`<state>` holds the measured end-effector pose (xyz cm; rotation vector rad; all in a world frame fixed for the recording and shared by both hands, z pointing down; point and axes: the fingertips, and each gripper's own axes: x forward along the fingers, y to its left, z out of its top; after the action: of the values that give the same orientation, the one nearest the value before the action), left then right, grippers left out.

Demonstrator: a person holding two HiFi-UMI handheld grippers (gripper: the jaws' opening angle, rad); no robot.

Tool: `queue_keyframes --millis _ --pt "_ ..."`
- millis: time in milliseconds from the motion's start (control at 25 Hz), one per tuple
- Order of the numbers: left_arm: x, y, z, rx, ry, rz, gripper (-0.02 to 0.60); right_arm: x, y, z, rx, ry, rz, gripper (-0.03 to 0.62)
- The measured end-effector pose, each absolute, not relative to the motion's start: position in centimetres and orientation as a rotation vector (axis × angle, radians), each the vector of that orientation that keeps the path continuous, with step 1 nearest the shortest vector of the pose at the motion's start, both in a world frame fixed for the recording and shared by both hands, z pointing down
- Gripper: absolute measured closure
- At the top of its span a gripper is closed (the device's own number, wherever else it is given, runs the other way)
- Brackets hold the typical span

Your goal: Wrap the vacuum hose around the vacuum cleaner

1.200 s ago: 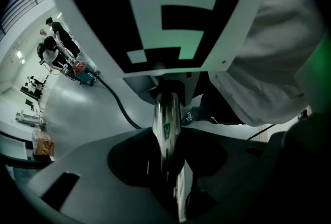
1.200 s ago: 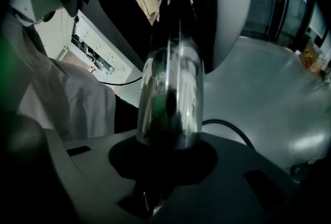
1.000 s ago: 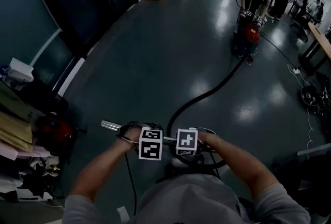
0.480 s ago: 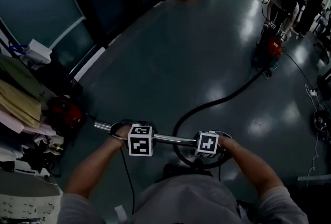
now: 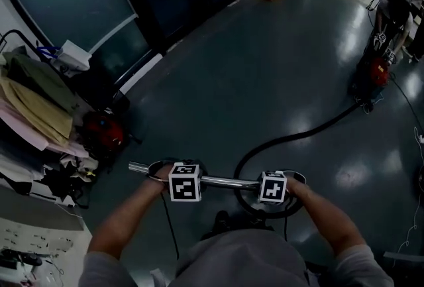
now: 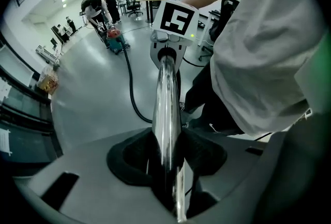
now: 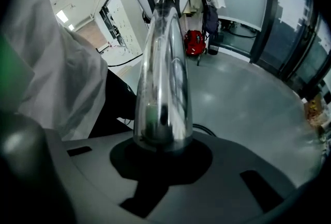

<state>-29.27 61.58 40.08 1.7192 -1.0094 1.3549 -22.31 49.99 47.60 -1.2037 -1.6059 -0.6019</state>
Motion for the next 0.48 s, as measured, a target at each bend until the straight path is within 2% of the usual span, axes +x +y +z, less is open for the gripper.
queue_keyframes --millis 480 --pt "-27.7 52.7 39.4 1.71 -0.98 1.474 0.407 -23.0 44.5 44.5 -1.143 -1.597 -0.633 0.54"
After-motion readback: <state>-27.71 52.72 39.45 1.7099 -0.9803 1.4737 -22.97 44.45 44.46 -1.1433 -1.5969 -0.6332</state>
